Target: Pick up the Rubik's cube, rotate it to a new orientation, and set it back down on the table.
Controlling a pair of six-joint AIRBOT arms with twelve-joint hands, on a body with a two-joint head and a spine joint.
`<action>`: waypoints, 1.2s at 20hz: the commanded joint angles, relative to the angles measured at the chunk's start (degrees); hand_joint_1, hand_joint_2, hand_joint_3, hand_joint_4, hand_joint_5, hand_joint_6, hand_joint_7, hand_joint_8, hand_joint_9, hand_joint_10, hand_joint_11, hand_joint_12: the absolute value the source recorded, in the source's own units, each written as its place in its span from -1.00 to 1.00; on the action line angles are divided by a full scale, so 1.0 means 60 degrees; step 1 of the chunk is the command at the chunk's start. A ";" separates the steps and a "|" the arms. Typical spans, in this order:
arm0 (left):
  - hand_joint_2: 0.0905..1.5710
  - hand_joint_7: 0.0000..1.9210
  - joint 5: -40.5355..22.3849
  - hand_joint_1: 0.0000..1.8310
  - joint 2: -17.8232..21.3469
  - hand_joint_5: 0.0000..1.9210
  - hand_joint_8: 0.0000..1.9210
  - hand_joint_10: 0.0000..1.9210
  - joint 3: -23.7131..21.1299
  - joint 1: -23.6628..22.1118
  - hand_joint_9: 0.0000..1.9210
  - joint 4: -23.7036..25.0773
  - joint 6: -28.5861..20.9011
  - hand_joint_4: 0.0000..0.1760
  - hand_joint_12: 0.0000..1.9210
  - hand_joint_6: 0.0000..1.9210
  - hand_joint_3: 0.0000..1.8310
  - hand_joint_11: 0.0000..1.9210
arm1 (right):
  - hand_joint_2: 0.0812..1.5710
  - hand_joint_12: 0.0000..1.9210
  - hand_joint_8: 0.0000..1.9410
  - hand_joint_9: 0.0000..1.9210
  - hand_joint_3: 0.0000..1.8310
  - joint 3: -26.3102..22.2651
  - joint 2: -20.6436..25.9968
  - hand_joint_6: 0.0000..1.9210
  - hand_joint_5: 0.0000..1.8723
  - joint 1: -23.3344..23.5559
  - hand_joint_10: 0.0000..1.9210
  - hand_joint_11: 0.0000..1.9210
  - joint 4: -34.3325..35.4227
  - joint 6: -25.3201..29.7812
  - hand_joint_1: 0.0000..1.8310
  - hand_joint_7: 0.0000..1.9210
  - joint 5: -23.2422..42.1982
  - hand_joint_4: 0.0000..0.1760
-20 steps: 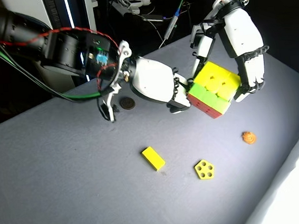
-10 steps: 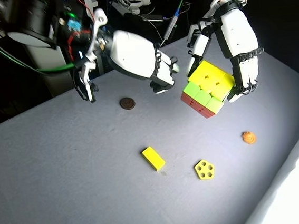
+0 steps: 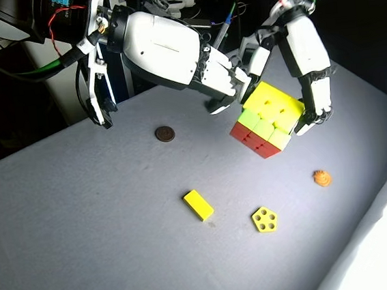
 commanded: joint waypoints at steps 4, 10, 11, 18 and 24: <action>0.73 -0.77 0.0107 0.12 0.0081 -0.43 1.00 1.00 -0.0023 0.0808 -0.74 0.2133 -0.2213 -1.00 1.00 0.72 -1.00 -0.64 | 0.56 -0.98 -1.00 -0.99 -1.00 0.0141 -0.0039 -1.00 -0.94 0.0233 -0.84 -1.00 -0.0128 0.0037 -1.00 -0.96 0.1104 -1.00; 0.79 -0.57 -0.0223 0.13 0.0029 -0.44 1.00 1.00 0.0119 0.2127 -0.74 0.4310 -0.5117 -1.00 1.00 0.71 -1.00 -0.62 | 0.56 -1.00 -0.99 -0.99 -1.00 0.0194 -0.0118 -1.00 -0.99 0.0332 -0.96 -1.00 -0.0129 -0.0096 -1.00 -0.97 0.1242 -1.00; 0.79 -0.57 -0.0368 0.12 -0.0020 -0.45 1.00 1.00 0.0180 0.2352 -0.74 0.4742 -0.5653 -1.00 1.00 0.72 -1.00 -0.62 | 0.56 -1.00 -1.00 -0.99 -1.00 0.0194 -0.0128 -1.00 -1.00 0.0334 -0.96 -1.00 -0.0129 -0.0116 -1.00 -0.98 0.1242 -1.00; 0.80 -0.58 -0.0878 0.11 -0.0462 -0.45 1.00 1.00 0.0872 0.3319 -0.74 0.6863 -0.7948 -1.00 1.00 0.73 -1.00 -0.64 | 0.58 -0.98 -0.98 -0.92 -0.99 0.0190 -0.0163 -0.97 -0.93 0.0339 -0.94 -0.97 -0.0131 -0.0171 -1.00 -0.91 0.1230 -1.00; 0.77 -0.52 -0.1345 0.14 -0.0620 -0.43 0.95 1.00 0.1200 0.3789 -0.73 0.7629 -0.8704 -1.00 1.00 0.67 -1.00 -0.67 | 0.58 -0.98 -0.98 -0.90 -0.99 0.0186 -0.0172 -0.97 -0.92 0.0339 -0.94 -0.97 -0.0132 -0.0170 -1.00 -0.89 0.1223 -1.00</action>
